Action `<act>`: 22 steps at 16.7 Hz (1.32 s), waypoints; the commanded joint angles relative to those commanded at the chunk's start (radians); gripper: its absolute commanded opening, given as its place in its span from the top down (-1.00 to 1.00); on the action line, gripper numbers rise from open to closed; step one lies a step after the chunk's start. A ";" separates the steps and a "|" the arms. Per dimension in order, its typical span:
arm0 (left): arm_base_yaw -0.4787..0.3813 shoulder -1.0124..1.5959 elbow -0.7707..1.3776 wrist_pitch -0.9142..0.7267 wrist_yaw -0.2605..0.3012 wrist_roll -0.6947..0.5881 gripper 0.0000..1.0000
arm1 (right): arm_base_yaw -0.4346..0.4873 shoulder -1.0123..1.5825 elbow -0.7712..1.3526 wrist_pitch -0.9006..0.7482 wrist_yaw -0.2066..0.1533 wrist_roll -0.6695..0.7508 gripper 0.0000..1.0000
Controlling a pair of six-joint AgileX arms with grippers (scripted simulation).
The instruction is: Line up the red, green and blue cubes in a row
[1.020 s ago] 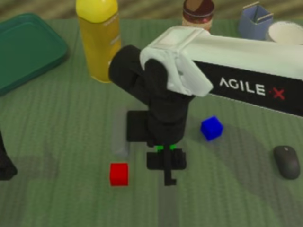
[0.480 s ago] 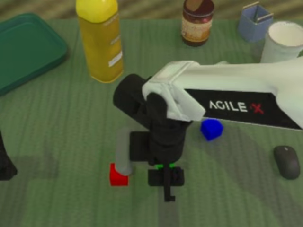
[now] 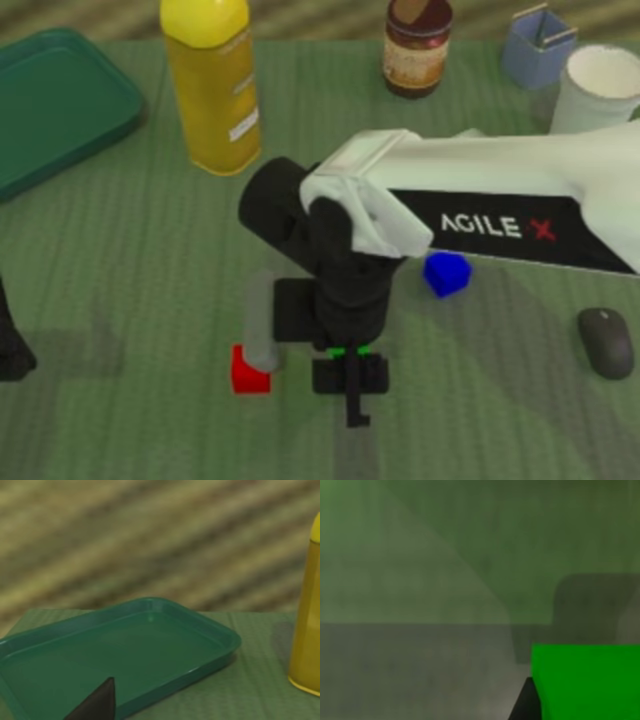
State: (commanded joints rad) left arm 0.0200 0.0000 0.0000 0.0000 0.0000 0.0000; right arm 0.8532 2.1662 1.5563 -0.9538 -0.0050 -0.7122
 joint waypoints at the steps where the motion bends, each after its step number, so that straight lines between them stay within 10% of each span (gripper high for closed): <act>1: 0.000 0.000 0.000 0.000 0.000 0.000 -1.00 | 0.000 0.000 0.000 0.000 0.000 0.000 -0.21; 7: 0.000 0.000 0.000 0.000 0.000 0.000 -1.00 | 0.000 0.000 0.000 0.000 0.000 0.000 -1.00; 22: 0.000 0.000 0.000 0.000 0.000 0.000 -1.00 | 0.004 -0.051 0.140 -0.202 -0.001 -0.003 -1.00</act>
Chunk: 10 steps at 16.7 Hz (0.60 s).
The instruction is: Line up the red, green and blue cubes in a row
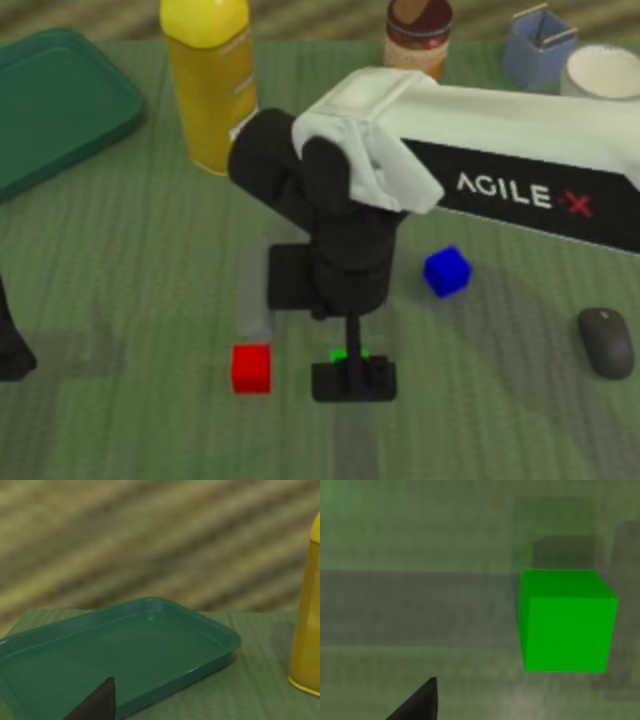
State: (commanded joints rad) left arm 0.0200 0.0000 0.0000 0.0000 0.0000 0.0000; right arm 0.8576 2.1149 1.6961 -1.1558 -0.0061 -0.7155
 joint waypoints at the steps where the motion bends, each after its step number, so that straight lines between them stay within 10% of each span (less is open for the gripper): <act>1: 0.000 0.000 0.000 0.000 0.000 0.000 -1.00 | 0.001 -0.009 0.020 -0.025 0.000 -0.001 -1.00; 10: 0.000 0.000 0.000 0.000 0.000 0.000 -1.00 | -0.040 -0.002 0.049 -0.042 0.002 0.070 -1.00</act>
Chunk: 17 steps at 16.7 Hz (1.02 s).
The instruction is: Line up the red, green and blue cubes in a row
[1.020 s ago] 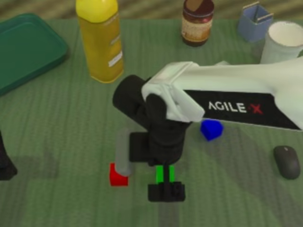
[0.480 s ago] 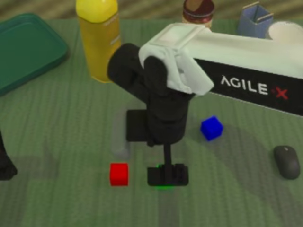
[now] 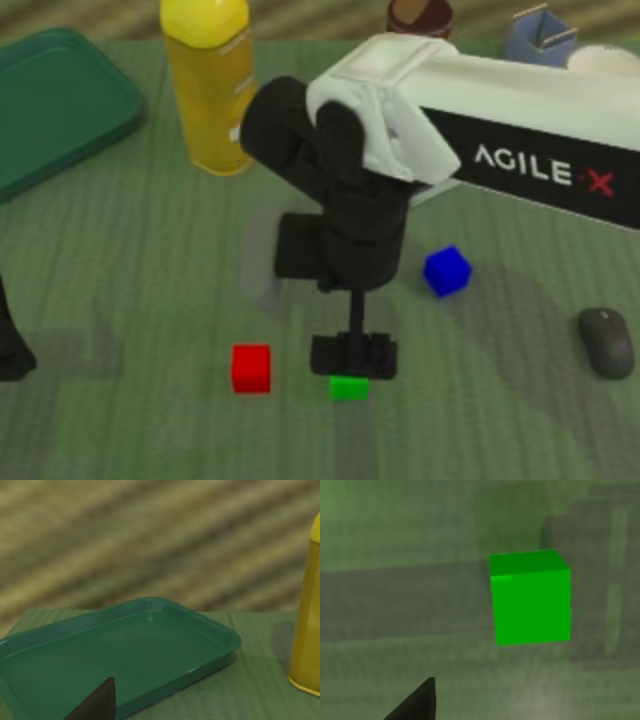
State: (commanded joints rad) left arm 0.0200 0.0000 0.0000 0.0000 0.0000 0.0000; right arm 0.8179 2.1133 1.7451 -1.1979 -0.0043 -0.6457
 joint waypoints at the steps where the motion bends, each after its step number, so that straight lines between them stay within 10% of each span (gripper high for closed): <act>1: 0.000 0.000 0.000 0.000 0.000 0.000 -1.00 | -0.022 0.007 0.007 0.000 0.001 0.043 -1.00; 10: 0.000 0.000 0.000 0.000 0.000 0.000 -1.00 | -0.282 0.087 0.073 0.000 0.005 0.596 -1.00; 17: 0.000 0.000 0.000 0.000 0.000 0.000 -1.00 | -0.318 0.088 0.079 0.004 0.007 0.657 -1.00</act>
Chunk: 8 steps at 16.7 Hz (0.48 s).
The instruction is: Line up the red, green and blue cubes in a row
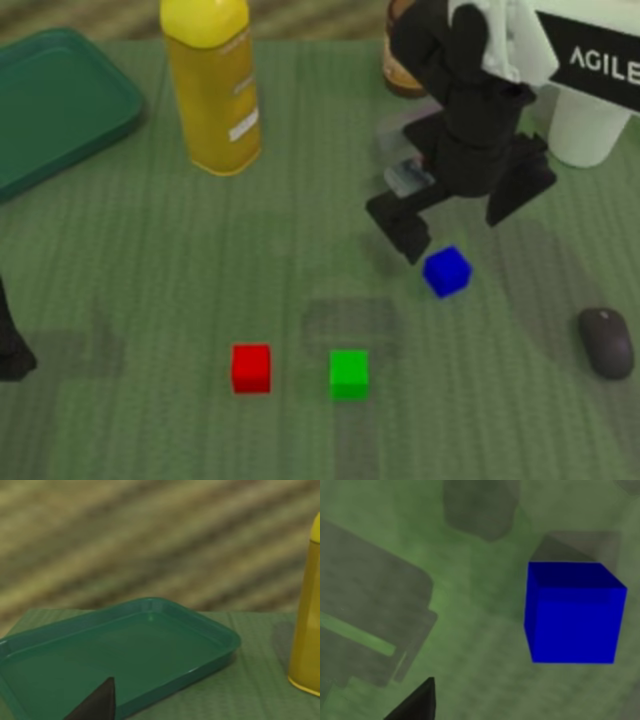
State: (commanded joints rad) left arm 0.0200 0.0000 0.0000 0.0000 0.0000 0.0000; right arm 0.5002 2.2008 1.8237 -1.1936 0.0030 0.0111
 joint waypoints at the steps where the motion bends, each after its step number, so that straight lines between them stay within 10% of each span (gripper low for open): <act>1: 0.000 0.000 0.000 0.000 0.000 0.000 -1.00 | -0.001 0.001 -0.003 0.003 0.000 0.001 -1.00; 8: 0.000 0.000 0.000 0.000 0.000 0.000 -1.00 | -0.003 0.083 -0.150 0.241 0.001 0.004 -1.00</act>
State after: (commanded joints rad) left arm 0.0200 0.0000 0.0000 0.0000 0.0000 0.0000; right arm 0.4969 2.2834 1.6742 -0.9529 0.0039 0.0151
